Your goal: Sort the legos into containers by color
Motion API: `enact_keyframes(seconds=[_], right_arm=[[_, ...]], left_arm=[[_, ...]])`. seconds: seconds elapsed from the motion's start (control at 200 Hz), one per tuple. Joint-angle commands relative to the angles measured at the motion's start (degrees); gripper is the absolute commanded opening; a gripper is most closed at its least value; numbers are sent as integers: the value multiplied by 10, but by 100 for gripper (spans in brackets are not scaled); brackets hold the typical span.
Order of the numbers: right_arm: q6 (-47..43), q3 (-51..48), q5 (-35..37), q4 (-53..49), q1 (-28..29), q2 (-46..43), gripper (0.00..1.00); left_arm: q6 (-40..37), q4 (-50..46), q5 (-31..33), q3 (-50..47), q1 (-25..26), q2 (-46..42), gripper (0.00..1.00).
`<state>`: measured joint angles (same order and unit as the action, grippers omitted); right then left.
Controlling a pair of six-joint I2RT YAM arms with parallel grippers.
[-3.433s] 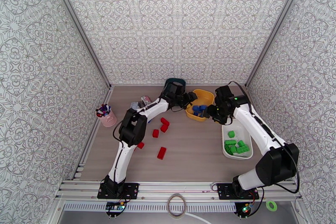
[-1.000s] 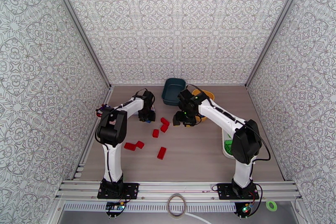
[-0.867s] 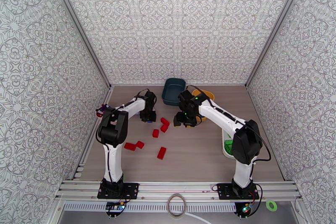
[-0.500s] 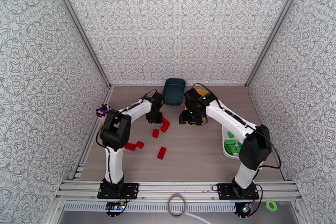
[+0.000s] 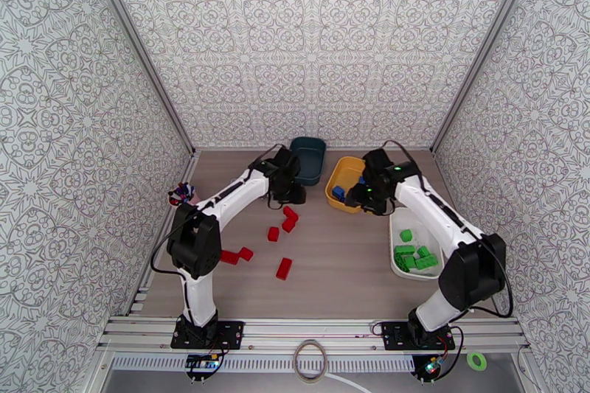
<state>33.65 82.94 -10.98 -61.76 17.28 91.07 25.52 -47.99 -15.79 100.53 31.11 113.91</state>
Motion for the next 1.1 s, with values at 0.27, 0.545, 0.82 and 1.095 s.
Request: enact_keyframes(seconds=[0.27, 0.545, 0.82, 1.095], right_arm=[[3, -64, -9, -5, -50, -86, 61], [-1, -74, -3, -17, -53, -109, 64], [-10, -96, -27, -3, -51, -125, 69], [17, -125, -42, 42, 45, -90, 70]], left_arm=[[151, 118, -160, 243, 42, 203, 39], [207, 154, -164, 311, 50, 247, 74], [151, 116, -60, 173, 52, 93, 76], [106, 26, 99, -53, 53, -102, 83]])
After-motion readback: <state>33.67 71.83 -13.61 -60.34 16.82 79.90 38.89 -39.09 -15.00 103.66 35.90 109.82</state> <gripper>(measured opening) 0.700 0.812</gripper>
